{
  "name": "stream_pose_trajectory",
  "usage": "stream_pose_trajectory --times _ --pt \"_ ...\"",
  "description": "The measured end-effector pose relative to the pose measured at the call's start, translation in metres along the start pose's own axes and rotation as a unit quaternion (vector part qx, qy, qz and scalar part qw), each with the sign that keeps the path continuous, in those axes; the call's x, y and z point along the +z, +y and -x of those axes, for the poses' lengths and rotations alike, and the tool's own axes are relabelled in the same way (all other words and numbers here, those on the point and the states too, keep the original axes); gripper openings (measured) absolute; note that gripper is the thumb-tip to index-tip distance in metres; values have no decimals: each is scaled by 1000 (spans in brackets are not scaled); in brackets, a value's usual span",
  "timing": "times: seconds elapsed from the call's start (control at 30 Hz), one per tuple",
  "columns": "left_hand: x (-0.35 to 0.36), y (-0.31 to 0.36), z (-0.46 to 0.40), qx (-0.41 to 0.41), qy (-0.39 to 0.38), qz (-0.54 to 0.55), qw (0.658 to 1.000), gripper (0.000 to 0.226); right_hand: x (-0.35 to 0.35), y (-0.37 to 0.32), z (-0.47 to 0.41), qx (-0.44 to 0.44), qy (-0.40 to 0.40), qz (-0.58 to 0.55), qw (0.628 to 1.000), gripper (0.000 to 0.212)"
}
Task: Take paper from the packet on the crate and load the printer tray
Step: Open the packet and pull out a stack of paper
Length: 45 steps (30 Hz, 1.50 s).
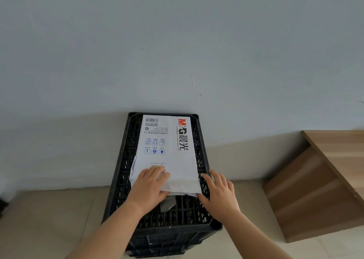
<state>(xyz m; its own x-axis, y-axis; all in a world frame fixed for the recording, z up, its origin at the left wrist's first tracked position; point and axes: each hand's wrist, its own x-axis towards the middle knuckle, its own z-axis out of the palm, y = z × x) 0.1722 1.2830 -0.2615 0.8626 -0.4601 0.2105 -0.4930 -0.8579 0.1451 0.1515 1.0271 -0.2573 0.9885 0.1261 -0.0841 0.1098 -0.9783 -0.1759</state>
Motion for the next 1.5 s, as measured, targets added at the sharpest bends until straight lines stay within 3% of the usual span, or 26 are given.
stream_pose_trajectory --times 0.13,0.53,0.67,0.8,0.9,1.0,1.2,1.33,1.5 --pt "-11 1 2 17 11 14 1000 35 -4 -3 -2 -17 1 2 1000 69" --pt "-42 10 -19 -10 -10 -26 1000 51 -22 -38 -22 -87 20 -39 995 64" --pt "-47 9 -22 -33 -24 -4 999 43 -27 -50 -32 -86 15 -53 995 61" --pt "-55 10 -18 -16 52 -8 998 41 -33 -51 -39 -82 11 -60 995 60" --pt "-60 13 -13 17 125 28 992 25 -37 -50 -44 -70 11 -77 995 60" --pt "-65 18 -11 42 145 58 987 19 -41 -50 -48 -56 8 -89 994 60" --pt "-59 14 0 27 67 67 995 26 -43 -51 -49 -35 4 -115 993 59" --pt "-50 11 3 -43 -50 51 997 39 -42 -50 -48 -30 2 -122 992 58" --pt "-38 -4 -5 -77 -109 12 991 41 -41 -50 -43 -31 -4 -129 991 58"
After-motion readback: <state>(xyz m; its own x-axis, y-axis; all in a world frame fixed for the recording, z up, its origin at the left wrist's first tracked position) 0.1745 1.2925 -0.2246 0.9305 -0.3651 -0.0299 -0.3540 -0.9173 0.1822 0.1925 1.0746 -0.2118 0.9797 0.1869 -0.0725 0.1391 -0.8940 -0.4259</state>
